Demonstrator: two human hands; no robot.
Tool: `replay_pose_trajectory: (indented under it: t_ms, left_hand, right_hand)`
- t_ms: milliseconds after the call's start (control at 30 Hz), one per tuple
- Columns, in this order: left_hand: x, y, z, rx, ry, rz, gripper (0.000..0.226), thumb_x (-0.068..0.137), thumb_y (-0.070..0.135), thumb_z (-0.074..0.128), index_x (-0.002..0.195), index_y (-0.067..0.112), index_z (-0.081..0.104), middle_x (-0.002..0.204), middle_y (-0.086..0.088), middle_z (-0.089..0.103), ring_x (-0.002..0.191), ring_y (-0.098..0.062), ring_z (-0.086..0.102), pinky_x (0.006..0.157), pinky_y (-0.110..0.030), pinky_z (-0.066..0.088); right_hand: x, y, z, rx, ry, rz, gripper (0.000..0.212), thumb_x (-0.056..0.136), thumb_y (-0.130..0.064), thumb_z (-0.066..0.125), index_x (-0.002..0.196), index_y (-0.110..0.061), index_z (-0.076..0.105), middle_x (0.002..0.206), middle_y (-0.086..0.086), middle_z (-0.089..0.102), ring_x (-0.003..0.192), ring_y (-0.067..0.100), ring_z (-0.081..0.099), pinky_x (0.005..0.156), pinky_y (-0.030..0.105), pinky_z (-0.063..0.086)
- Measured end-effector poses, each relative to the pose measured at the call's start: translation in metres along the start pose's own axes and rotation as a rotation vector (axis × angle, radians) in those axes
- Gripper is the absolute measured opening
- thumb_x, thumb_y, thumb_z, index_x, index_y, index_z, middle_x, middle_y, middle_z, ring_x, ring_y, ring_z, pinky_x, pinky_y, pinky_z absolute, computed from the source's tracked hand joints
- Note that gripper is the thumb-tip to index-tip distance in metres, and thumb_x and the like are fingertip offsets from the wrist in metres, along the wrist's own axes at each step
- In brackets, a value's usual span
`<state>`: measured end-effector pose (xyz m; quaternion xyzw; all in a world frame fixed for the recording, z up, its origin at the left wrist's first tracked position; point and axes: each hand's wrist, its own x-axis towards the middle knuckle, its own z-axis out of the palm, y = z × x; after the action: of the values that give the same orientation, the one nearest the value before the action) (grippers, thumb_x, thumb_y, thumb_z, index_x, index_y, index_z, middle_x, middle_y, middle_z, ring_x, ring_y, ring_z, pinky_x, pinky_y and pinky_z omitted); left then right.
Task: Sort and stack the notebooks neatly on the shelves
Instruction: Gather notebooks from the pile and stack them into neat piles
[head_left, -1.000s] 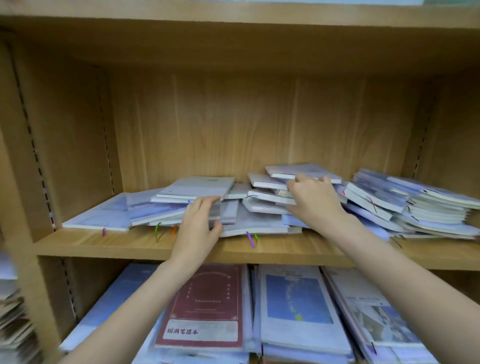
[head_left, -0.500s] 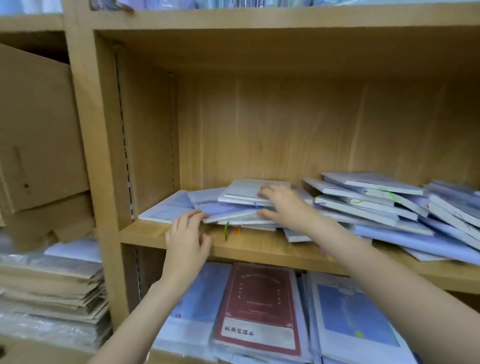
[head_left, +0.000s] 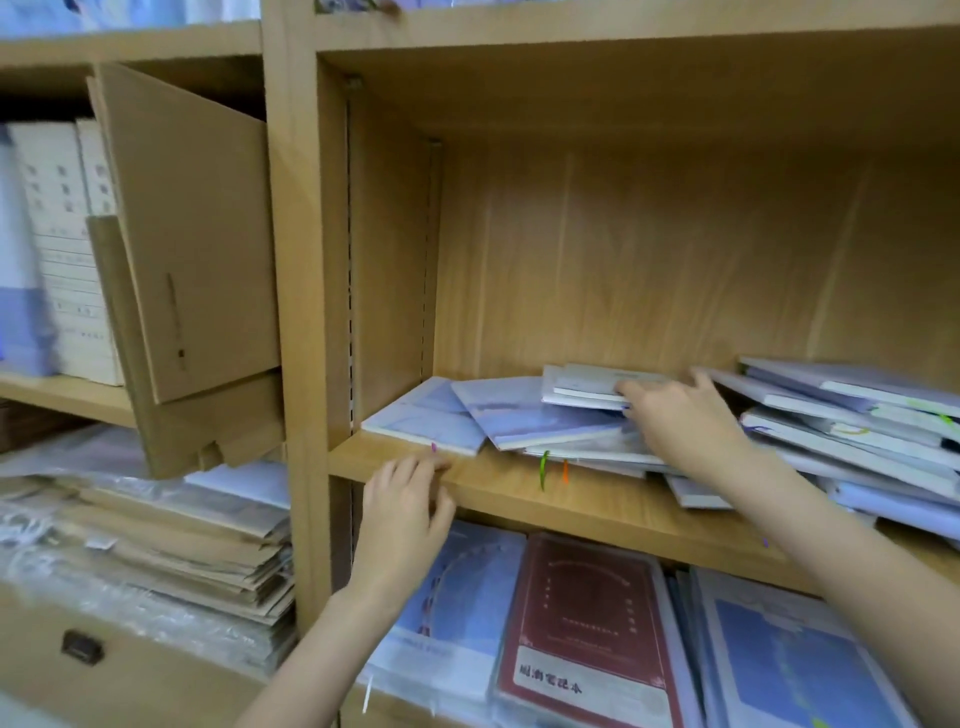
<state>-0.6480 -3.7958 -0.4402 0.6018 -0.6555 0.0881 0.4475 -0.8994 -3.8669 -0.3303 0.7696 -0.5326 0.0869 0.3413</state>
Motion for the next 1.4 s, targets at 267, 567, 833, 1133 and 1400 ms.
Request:
replay_pose_trajectory:
  t_ms: [267,567,833,1133,1400]
  left_hand:
    - [0.002,-0.002,-0.001,0.04,-0.029,0.004,0.033,0.079,0.02,0.046,0.106,0.015,0.065,0.106,0.0,0.064,0.1,-0.023,0.057,0.089,-0.032,0.034]
    - [0.012,-0.003,-0.015,0.06,-0.16,0.051,0.038,0.091,0.016,0.047,0.129,0.024,0.05,0.129,0.01,0.05,0.119,-0.012,0.04,0.096,-0.023,0.023]
    - [0.017,0.003,-0.017,0.028,-0.151,-0.007,0.033,0.092,0.016,0.046,0.123,0.025,0.055,0.123,0.008,0.054,0.115,-0.014,0.042,0.094,-0.025,0.025]
    - [0.031,0.039,-0.009,-0.269,-0.164,-0.039,0.034,0.092,0.014,0.051,0.125,0.016,0.054,0.12,0.003,0.057,0.109,-0.009,0.052,0.092,-0.02,0.04]
    - [0.038,0.071,0.012,-0.521,-0.289,-0.209,0.034,0.088,0.006,0.057,0.123,0.009,0.055,0.111,0.001,0.061,0.103,-0.011,0.058,0.092,-0.021,0.044]
  right_hand:
    - [0.012,-0.035,-0.032,0.277,-0.076,-0.287,0.053,0.09,-0.043,0.054,0.138,-0.022,0.041,0.15,-0.003,0.034,0.142,0.012,0.019,0.115,0.039,0.005]
    - [0.02,-0.08,-0.017,0.342,0.117,-0.114,0.033,0.098,-0.033,0.04,0.118,-0.014,0.056,0.107,0.01,0.065,0.106,0.029,0.056,0.096,0.032,0.032]
    - [0.033,-0.049,-0.038,0.888,0.193,0.255,0.035,0.091,-0.019,0.055,0.06,-0.008,0.045,0.05,0.003,0.036,0.057,0.024,0.038,0.052,0.033,0.019]
    - [0.043,-0.008,-0.075,2.043,0.601,0.675,0.024,0.095,-0.007,0.048,0.072,-0.011,0.055,0.072,0.004,0.062,0.062,0.017,0.058,0.06,0.027,0.046]
    - [0.009,0.03,-0.052,0.713,0.573,-0.049,0.02,0.09,-0.02,0.056,0.103,-0.011,0.069,0.086,-0.002,0.069,0.077,0.012,0.061,0.071,0.027,0.045]
